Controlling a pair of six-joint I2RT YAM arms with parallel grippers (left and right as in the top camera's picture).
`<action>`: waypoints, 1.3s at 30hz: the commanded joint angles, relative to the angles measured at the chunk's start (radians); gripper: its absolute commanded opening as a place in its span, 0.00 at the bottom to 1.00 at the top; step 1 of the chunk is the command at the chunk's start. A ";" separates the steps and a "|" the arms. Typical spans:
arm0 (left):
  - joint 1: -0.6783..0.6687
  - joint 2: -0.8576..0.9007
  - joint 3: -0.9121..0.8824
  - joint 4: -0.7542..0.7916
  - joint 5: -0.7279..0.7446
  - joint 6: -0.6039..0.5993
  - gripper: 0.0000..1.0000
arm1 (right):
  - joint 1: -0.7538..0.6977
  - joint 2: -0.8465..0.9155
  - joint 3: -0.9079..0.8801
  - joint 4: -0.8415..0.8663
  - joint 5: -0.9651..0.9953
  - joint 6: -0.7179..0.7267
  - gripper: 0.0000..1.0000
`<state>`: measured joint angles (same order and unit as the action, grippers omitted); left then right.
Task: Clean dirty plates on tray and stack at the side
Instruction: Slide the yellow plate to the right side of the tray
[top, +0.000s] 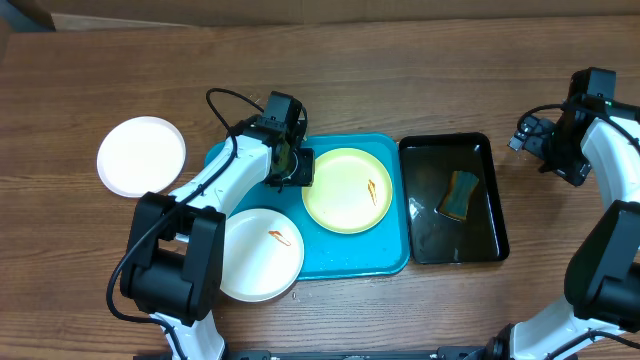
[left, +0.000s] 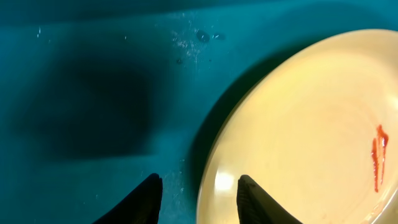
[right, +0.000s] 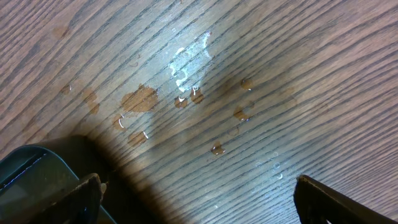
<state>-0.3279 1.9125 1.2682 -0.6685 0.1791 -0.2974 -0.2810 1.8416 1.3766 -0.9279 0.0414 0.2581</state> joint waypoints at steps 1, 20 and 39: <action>-0.020 -0.001 -0.012 0.016 -0.014 -0.017 0.39 | -0.001 0.000 0.024 0.003 0.007 0.005 1.00; -0.027 -0.001 -0.060 0.050 -0.033 -0.025 0.25 | -0.001 0.000 0.024 0.003 0.007 0.005 1.00; -0.019 -0.002 -0.026 -0.007 -0.055 -0.025 0.24 | -0.001 0.000 0.024 0.003 0.007 0.004 1.00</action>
<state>-0.3473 1.9125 1.2247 -0.6762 0.1375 -0.3195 -0.2810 1.8416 1.3766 -0.9283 0.0410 0.2581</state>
